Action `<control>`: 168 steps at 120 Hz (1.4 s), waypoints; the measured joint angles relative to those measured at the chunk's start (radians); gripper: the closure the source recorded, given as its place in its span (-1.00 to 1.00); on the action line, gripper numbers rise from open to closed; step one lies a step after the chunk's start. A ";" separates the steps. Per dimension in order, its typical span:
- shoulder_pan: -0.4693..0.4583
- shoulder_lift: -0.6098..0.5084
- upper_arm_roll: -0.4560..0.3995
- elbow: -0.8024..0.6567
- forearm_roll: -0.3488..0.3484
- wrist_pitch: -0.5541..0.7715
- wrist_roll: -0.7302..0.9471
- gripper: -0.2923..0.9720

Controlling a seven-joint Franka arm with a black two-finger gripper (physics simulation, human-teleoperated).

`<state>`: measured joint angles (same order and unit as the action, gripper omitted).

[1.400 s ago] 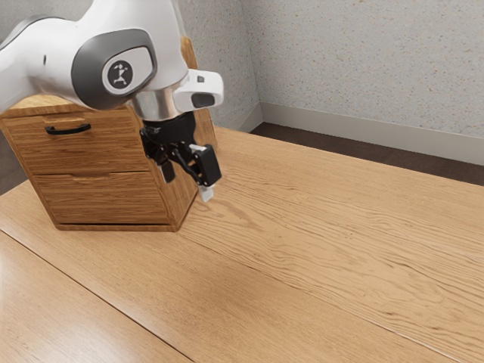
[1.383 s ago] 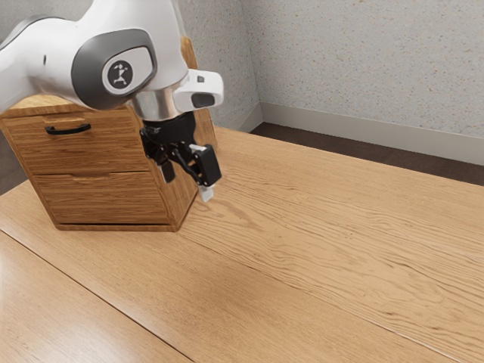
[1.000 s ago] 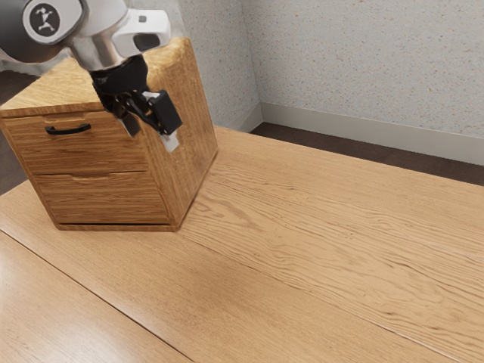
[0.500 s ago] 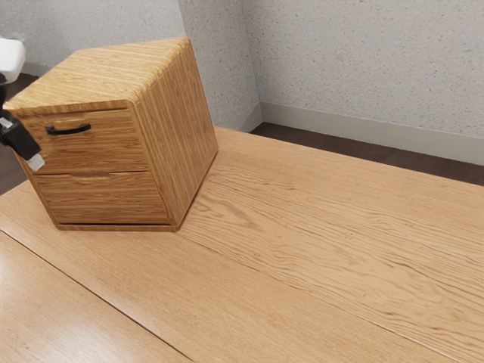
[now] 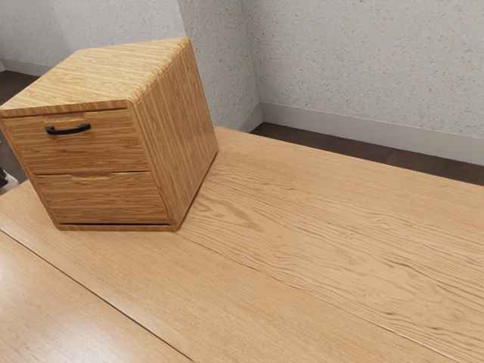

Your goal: Pull the drawer handle with one arm to open the drawer

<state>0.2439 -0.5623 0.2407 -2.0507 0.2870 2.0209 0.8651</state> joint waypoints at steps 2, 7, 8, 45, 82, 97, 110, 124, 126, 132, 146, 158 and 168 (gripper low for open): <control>0.001 0.001 0.004 0.001 0.000 0.005 0.012 -0.54; 0.002 0.004 0.017 0.002 -0.001 0.016 0.039 -0.54; 0.002 0.005 0.020 0.002 -0.001 0.019 0.044 -0.54; 0.000 0.047 0.045 0.020 -0.001 0.087 0.184 -0.54; -0.021 0.133 0.065 0.063 -0.005 0.106 0.260 -0.54; -0.034 0.149 0.065 0.066 -0.006 0.114 0.281 -0.54; -0.033 0.186 0.070 0.097 -0.010 0.121 0.296 -0.54; -0.034 0.238 0.089 0.144 -0.023 0.126 0.310 -0.54; -0.034 0.243 0.090 0.146 -0.024 0.126 0.312 -0.54; -0.038 0.252 0.093 0.152 -0.027 0.127 0.317 -0.54; -0.043 0.267 0.095 0.160 -0.032 0.129 0.328 -0.54; -0.047 0.292 0.096 0.178 -0.039 0.132 0.335 -0.54; -0.052 0.322 0.096 0.196 -0.048 0.136 0.340 -0.54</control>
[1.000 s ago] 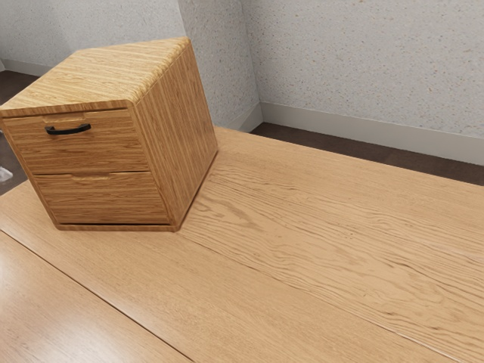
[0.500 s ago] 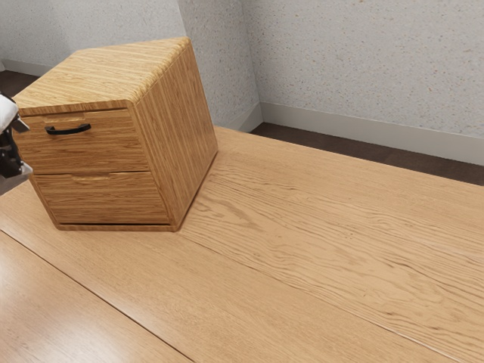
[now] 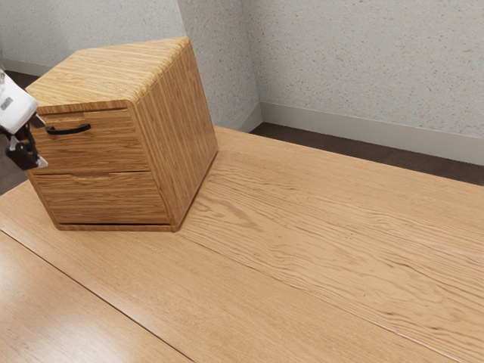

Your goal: Pull the drawer handle with one arm to open the drawer

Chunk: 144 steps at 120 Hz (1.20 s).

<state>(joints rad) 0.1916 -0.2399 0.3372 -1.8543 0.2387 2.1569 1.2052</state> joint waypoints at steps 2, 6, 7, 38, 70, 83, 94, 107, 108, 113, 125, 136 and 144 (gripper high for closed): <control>0.000 0.006 0.000 0.003 -0.002 0.001 0.001 -0.54; -0.001 0.014 0.000 0.010 -0.005 0.002 0.003 -0.54; -0.001 0.016 0.000 0.012 -0.006 0.002 0.003 -0.54; 0.001 0.047 0.002 0.046 -0.020 0.007 0.015 -0.54; 0.009 0.056 0.002 0.075 -0.044 0.006 0.024 -0.54; 0.029 0.056 -0.007 0.076 -0.048 0.004 0.027 -0.54; 0.094 0.056 -0.059 0.076 -0.051 0.003 0.029 -0.54; 0.127 0.055 -0.105 0.076 -0.053 0.000 0.031 -0.54; 0.128 0.055 -0.106 0.076 -0.054 0.000 0.031 -0.54; 0.130 0.054 -0.109 0.076 -0.054 -0.001 0.031 -0.54; 0.130 0.054 -0.112 0.075 -0.055 -0.003 0.032 -0.54; 0.125 0.057 -0.113 0.075 -0.057 -0.005 0.032 -0.54; 0.125 0.062 -0.113 0.070 -0.062 -0.004 0.032 -0.54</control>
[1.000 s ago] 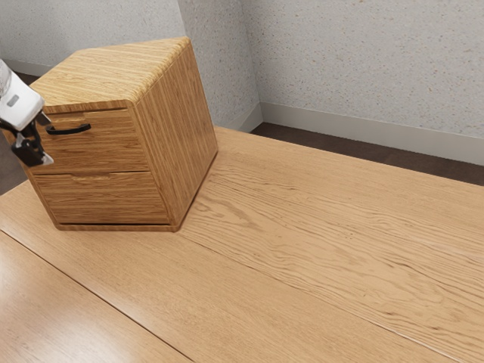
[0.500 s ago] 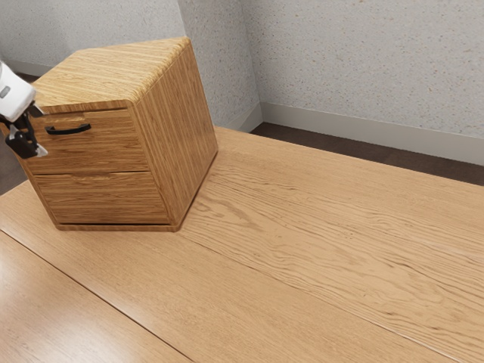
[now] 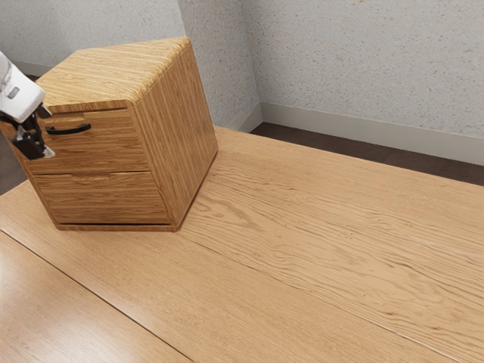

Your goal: Pull the drawer handle with one arm to open the drawer

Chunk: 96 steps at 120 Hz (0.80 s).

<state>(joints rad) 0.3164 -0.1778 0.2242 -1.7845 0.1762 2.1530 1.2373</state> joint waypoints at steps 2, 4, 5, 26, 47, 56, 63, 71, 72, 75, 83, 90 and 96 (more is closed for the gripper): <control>0.000 0.001 0.000 -0.001 -0.001 0.001 0.000 -0.54; 0.000 0.003 0.000 -0.003 -0.003 0.001 0.000 -0.54; -0.001 0.004 0.000 -0.004 -0.004 0.002 0.000 -0.54; -0.003 0.012 0.007 -0.028 -0.018 0.012 -0.002 -0.54; -0.010 0.029 0.006 -0.023 -0.021 0.042 -0.010 -0.54; -0.018 0.034 0.006 -0.022 -0.021 0.055 -0.014 -0.54; -0.019 0.035 0.006 -0.022 -0.021 0.062 -0.016 -0.54; -0.017 0.039 0.006 -0.021 -0.022 0.068 -0.019 -0.54; -0.017 0.041 0.006 -0.021 -0.022 0.069 -0.019 -0.54; -0.017 0.044 0.006 -0.021 -0.022 0.071 -0.020 -0.54; -0.018 0.048 0.006 -0.024 -0.023 0.075 -0.023 -0.55; -0.021 0.048 0.005 -0.036 -0.027 0.079 -0.025 -0.54; -0.028 0.043 0.003 -0.057 -0.032 0.086 -0.029 -0.55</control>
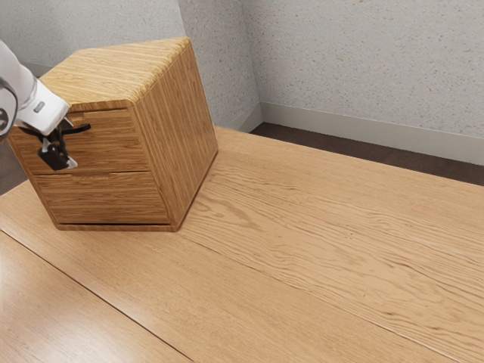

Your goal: Pull the drawer handle with one arm to open the drawer

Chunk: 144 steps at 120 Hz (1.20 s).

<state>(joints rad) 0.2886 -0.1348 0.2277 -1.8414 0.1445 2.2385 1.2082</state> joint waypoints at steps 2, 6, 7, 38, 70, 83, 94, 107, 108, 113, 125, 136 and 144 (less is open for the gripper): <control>-0.001 -0.004 -0.001 -0.008 -0.001 0.002 -0.002 -0.55; 0.000 -0.014 -0.002 -0.025 -0.003 0.007 -0.006 -0.56; 0.000 -0.016 -0.003 -0.029 -0.004 0.008 -0.008 -0.56; 0.255 -0.194 -0.255 -0.198 -0.014 0.039 -0.074 -0.20; 0.319 -0.318 -0.294 -0.335 -0.010 0.088 -0.138 -0.35; 0.324 -0.368 -0.292 -0.386 -0.011 0.098 -0.157 -0.41; 0.325 -0.410 -0.292 -0.425 -0.012 0.103 -0.170 -0.43; 0.326 -0.460 -0.294 -0.462 -0.020 0.106 -0.184 -0.39; 0.326 -0.464 -0.294 -0.465 -0.021 0.107 -0.185 -0.39; 0.326 -0.480 -0.296 -0.479 -0.025 0.107 -0.189 -0.40; 0.337 -0.517 -0.299 -0.516 -0.031 0.109 -0.199 -0.47; 0.346 -0.557 -0.299 -0.550 -0.035 0.111 -0.208 -0.44; 0.349 -0.591 -0.299 -0.579 -0.036 0.112 -0.214 -0.44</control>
<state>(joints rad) 0.6379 -0.7262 -0.0713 -2.4204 0.1082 2.3508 0.9946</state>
